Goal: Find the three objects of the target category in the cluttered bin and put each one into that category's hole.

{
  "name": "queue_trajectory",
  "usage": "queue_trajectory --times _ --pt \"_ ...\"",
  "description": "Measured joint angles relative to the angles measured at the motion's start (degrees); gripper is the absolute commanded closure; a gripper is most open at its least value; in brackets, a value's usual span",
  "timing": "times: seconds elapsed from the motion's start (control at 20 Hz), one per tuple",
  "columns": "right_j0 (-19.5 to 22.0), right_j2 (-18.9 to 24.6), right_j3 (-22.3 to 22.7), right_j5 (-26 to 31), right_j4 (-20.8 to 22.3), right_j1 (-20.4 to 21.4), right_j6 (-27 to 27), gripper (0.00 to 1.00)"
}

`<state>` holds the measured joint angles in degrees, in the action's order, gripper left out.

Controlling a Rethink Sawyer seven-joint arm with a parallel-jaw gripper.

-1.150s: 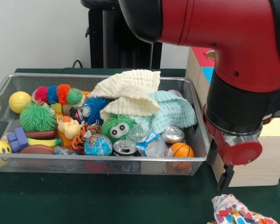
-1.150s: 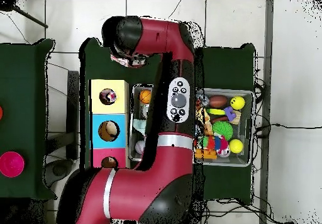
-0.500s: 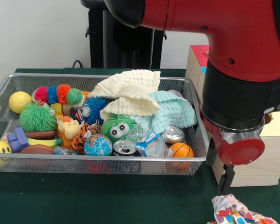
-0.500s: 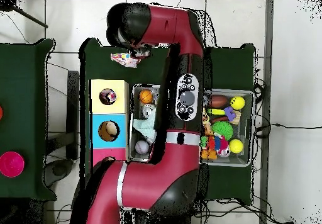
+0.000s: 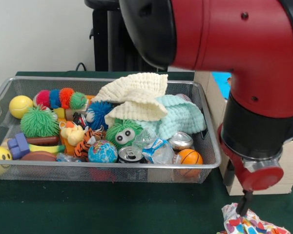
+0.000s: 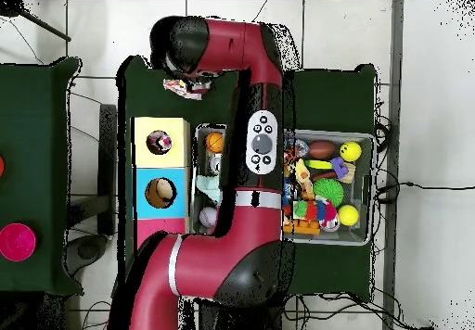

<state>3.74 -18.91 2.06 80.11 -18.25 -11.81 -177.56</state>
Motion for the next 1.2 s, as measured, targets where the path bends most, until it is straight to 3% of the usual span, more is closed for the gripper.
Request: queue_trajectory --times 0.4,1.2 --pt "-0.57 -11.78 -2.75 0.07 -13.27 -6.12 0.01 0.00" --pt "0.85 -31.75 -4.26 -3.06 -29.80 -13.89 0.01 0.00"
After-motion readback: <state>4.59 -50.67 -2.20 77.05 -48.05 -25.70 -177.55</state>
